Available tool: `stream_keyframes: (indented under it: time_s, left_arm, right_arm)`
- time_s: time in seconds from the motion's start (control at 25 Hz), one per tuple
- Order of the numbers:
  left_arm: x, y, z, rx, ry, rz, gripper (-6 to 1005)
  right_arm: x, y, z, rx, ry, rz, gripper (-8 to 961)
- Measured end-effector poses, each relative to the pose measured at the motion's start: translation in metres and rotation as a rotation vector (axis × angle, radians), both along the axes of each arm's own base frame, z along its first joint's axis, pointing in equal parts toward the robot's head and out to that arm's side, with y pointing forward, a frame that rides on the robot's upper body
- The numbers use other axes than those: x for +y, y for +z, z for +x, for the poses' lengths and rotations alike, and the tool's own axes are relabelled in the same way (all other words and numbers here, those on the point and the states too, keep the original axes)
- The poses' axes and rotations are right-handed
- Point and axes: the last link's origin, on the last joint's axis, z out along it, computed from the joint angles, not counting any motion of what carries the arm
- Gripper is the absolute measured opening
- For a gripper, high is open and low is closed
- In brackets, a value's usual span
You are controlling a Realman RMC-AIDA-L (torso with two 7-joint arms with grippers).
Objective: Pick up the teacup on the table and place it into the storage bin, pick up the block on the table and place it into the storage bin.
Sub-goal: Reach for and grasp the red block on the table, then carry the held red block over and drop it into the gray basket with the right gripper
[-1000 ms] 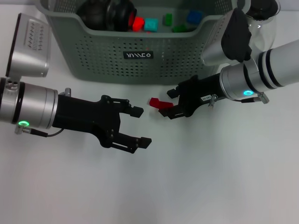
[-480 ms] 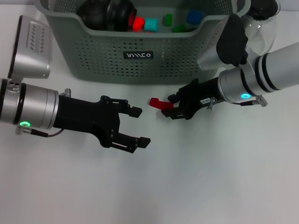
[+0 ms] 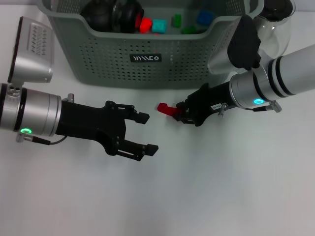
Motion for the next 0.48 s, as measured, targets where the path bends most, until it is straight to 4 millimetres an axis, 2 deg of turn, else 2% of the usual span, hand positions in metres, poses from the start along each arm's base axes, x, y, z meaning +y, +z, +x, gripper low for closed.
stream_keyframes:
  time_s: [0.24, 0.48]
  left_arm:
    - [0.0007, 0.0016, 0.0003, -0.010, 0.005, 0.008, 847]
    - [0.0008, 0.0043, -0.0009, -0.021, 0.016, 0.016, 847]
  right_arm:
    - [-0.0015, -0.0050, -0.0023, -0.015, 0.027, -0.004, 217]
    - [-0.0032, -0.0041, -0.0095, 0.002, 0.051, -0.022, 201]
